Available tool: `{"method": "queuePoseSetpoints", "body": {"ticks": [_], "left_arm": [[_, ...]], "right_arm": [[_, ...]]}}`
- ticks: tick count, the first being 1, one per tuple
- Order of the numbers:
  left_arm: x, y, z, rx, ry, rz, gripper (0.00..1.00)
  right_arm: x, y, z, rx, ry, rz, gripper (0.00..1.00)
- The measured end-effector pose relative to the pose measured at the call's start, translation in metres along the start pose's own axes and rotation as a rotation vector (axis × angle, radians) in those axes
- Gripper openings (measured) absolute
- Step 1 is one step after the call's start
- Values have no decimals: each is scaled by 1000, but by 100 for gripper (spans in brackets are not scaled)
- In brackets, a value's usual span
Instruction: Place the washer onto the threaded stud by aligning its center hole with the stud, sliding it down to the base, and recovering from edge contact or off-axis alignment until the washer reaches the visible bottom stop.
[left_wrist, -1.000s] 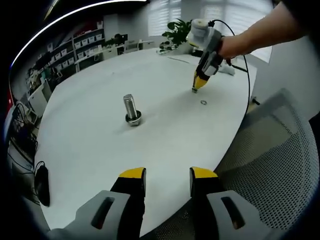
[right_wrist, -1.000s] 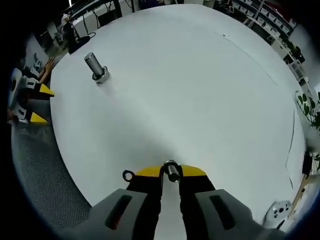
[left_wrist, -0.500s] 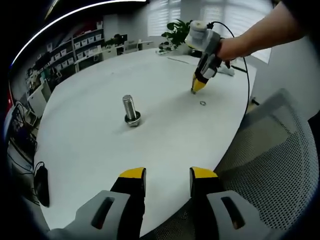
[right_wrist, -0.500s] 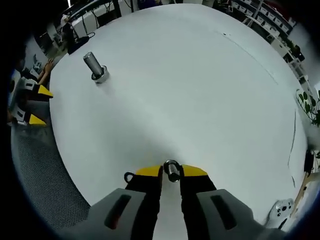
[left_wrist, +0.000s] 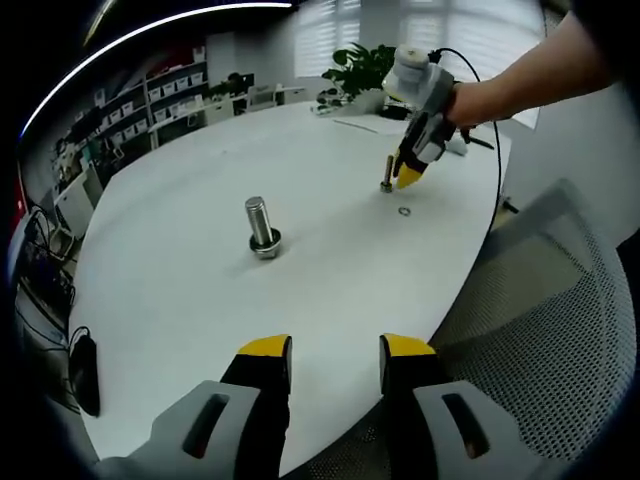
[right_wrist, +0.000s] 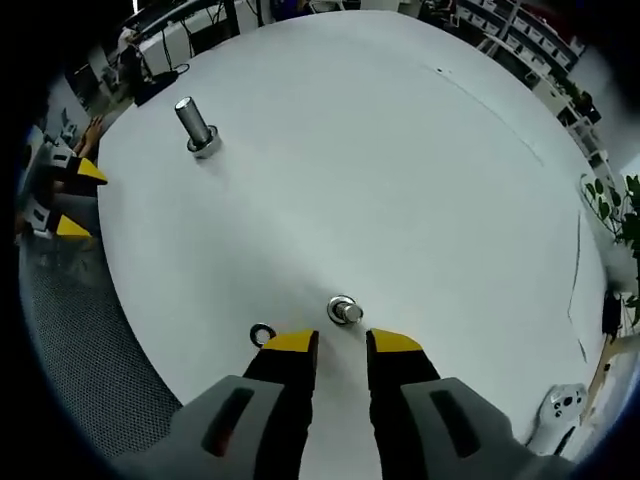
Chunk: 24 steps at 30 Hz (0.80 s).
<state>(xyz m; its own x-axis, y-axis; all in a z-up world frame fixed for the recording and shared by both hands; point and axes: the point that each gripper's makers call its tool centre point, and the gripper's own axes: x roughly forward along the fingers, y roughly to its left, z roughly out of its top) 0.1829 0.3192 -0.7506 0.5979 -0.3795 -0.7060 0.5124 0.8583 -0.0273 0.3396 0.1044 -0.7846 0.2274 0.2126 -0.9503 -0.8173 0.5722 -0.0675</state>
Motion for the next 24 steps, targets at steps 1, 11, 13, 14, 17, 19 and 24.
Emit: {"method": "queuePoseSetpoints", "body": {"ticks": [1, 11, 13, 14, 17, 19, 24], "left_arm": [[0, 0, 0, 0, -1, 1, 33], [-1, 1, 0, -3, -3, 8, 33], [-1, 1, 0, -6, -6, 12, 33], [-2, 2, 0, -7, -5, 13, 33], [-1, 2, -1, -5, -3, 14, 33], [-1, 1, -1, -2, -4, 12, 33], [-1, 1, -1, 2, -3, 13, 33]], "right_arm": [[0, 2, -3, -2, 5, -1, 22], [-1, 10, -18, -6, 19, 7, 23], [1, 15, -19, -14, 19, 11, 23], [3, 18, -20, -19, 23, 21, 23], [5, 27, -21, -46, 29, 30, 23], [4, 31, -20, -54, 26, 36, 24], [4, 33, -18, -68, 16, 50, 24]]}}
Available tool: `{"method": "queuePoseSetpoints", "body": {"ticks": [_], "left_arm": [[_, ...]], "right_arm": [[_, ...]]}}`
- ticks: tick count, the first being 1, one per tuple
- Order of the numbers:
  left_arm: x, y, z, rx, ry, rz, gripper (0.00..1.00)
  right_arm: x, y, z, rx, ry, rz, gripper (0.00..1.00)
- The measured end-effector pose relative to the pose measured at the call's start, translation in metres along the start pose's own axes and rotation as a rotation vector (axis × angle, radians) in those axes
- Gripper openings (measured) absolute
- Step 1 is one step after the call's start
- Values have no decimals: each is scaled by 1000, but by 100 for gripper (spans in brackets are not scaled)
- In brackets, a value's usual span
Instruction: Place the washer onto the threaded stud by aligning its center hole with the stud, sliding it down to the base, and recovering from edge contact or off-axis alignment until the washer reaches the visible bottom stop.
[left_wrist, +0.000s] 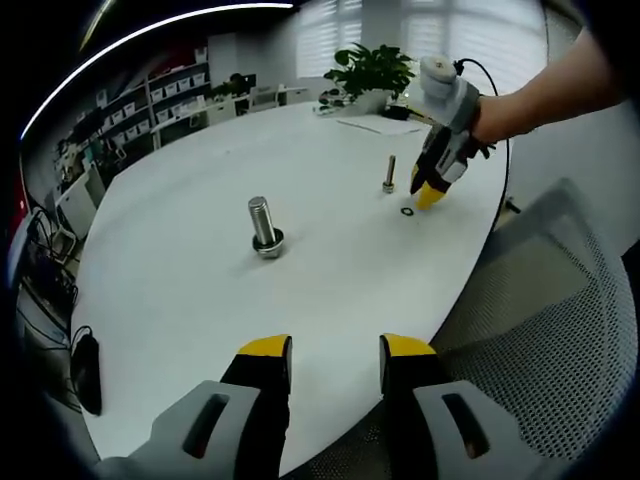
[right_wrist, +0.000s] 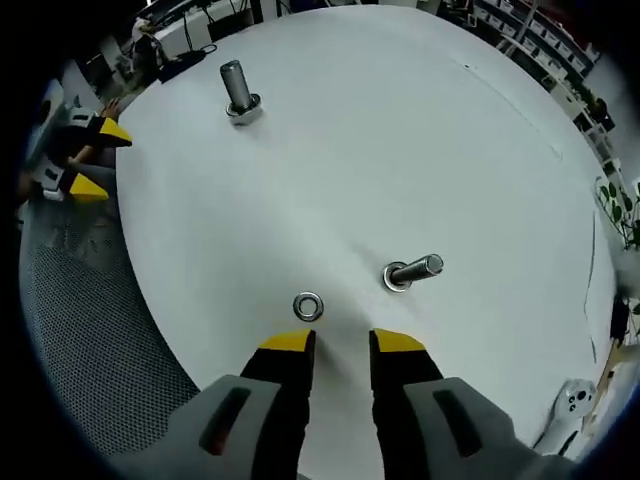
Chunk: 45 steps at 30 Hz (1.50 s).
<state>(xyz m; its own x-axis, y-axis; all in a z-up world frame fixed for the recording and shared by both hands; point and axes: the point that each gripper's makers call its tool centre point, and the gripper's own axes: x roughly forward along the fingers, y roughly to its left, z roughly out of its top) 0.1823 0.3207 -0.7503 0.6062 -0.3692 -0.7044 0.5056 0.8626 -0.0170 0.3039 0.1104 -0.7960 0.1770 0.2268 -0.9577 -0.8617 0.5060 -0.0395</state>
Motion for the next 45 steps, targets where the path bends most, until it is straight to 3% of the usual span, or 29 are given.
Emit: {"method": "queuePoseSetpoints", "body": {"ticks": [16, 33, 45], "left_arm": [[0, 1, -1, -1, 8, 6, 33], [1, 3, -2, -5, 12, 11, 33], [1, 4, -1, -10, 8, 14, 33]], "right_arm": [[7, 18, 8, -26, -22, 41, 26], [8, 16, 16, -81, -49, 54, 22], [11, 12, 17, -104, -10, 56, 16]]}}
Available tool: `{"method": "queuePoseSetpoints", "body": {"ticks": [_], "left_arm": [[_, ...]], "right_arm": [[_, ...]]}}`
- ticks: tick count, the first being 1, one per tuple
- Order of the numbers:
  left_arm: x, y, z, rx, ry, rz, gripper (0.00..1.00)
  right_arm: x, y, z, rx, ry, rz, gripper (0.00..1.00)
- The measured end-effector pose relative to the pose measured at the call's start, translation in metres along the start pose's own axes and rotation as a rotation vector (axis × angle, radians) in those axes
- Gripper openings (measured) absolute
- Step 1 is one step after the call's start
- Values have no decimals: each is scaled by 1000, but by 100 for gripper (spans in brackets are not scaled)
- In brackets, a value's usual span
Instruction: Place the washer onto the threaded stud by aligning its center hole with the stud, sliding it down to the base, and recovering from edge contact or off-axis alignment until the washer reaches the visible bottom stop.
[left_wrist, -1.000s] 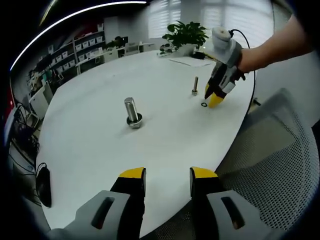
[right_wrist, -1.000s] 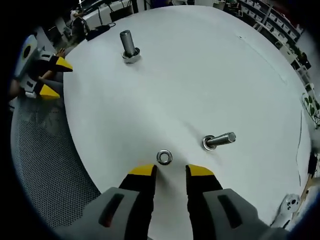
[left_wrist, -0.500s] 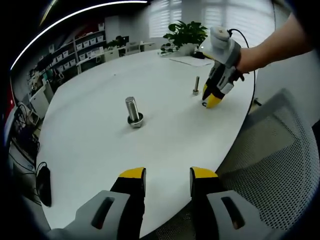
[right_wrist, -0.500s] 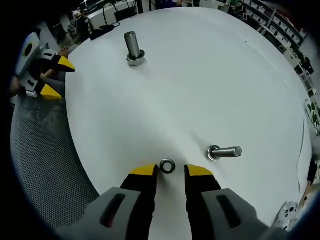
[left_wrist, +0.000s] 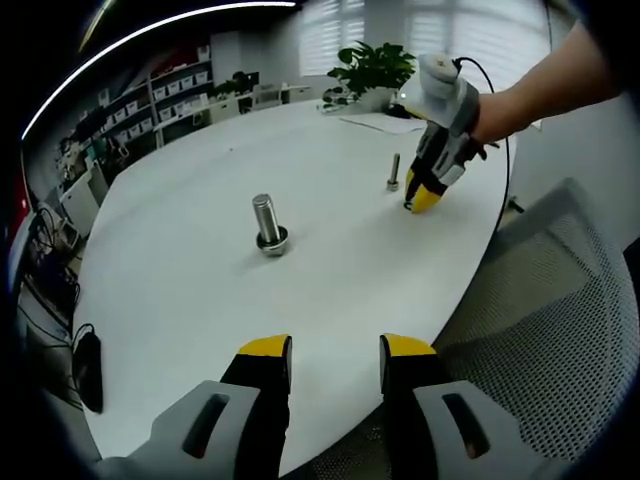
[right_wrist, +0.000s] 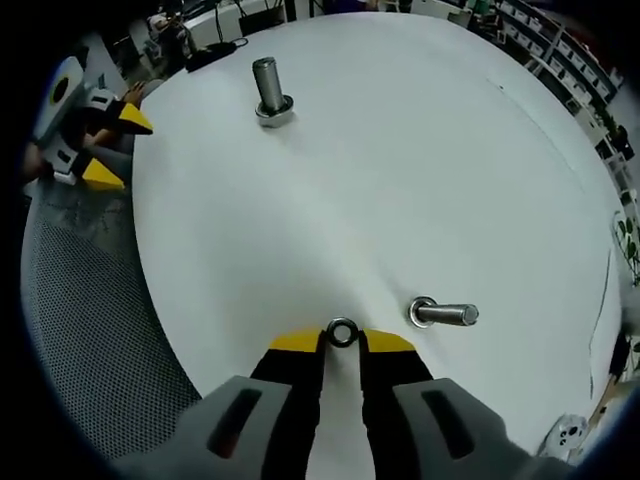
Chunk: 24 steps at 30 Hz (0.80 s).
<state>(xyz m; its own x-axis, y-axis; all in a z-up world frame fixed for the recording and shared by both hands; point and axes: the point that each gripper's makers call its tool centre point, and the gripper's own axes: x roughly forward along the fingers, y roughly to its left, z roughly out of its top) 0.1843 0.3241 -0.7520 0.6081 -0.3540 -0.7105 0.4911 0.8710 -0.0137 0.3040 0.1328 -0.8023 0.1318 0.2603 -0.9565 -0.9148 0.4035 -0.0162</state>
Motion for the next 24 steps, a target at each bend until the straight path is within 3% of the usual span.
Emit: {"method": "queuePoseSetpoints", "body": {"ticks": [5, 15, 19, 24], "left_arm": [[0, 0, 0, -2, 1, -1, 33], [0, -1, -1, 1, 6, -3, 33], [0, 0, -1, -1, 5, -1, 33], [0, 0, -1, -4, 6, 2, 33]], "right_arm": [[0, 1, 1, -8, 31, 8, 16], [2, 1, 1, 1, 221, 6, 16], [0, 2, -1, -15, 230, 4, 15], [0, -2, -2, 5, 190, 19, 14]]}}
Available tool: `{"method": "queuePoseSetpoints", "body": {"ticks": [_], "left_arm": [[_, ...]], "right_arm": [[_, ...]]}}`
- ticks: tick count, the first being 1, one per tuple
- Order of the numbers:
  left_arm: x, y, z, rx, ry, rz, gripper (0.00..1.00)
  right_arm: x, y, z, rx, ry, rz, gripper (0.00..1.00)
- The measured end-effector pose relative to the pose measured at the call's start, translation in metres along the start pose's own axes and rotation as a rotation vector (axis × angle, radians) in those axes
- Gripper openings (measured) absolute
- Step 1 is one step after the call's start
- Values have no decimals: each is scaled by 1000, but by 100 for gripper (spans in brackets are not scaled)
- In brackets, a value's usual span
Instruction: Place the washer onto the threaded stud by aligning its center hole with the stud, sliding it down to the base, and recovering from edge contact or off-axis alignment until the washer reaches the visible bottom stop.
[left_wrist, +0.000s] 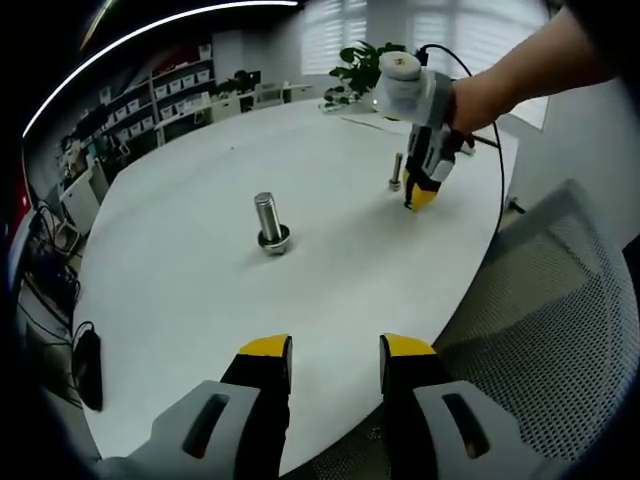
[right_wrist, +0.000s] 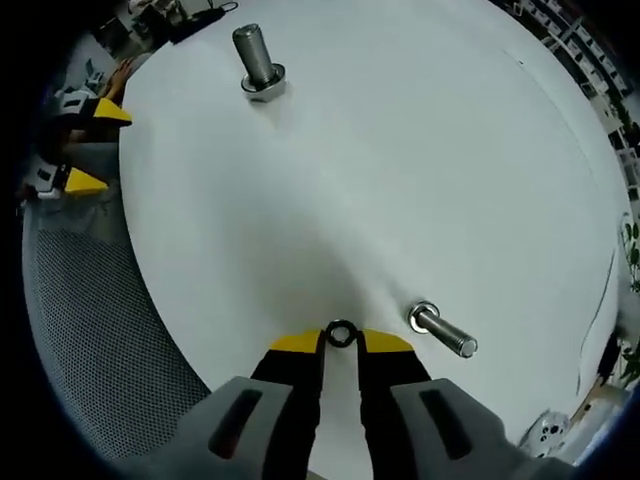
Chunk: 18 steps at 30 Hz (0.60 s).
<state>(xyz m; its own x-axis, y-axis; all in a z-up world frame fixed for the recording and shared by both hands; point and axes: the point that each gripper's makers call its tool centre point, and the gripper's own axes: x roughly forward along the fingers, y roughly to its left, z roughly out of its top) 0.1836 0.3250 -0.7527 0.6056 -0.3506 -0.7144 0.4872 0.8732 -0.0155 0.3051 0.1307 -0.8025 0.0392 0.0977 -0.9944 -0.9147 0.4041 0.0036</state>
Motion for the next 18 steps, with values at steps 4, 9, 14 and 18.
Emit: {"method": "queuePoseSetpoints", "body": {"ticks": [4, 9, 14, 18], "left_arm": [[0, 0, 0, 2, -1, 1, 33], [1, 0, 0, 0, 0, 2, 33], [1, 1, -1, 2, 4, 3, 33], [1, 1, -1, -3, 6, 3, 33]], "right_arm": [[0, 2, 1, -2, -3, 13, 14], [0, 5, 2, -54, 14, -15, 14], [-1, 1, 1, -8, -16, 5, 13], [-1, 0, 1, 18, -51, 13, 13]]}}
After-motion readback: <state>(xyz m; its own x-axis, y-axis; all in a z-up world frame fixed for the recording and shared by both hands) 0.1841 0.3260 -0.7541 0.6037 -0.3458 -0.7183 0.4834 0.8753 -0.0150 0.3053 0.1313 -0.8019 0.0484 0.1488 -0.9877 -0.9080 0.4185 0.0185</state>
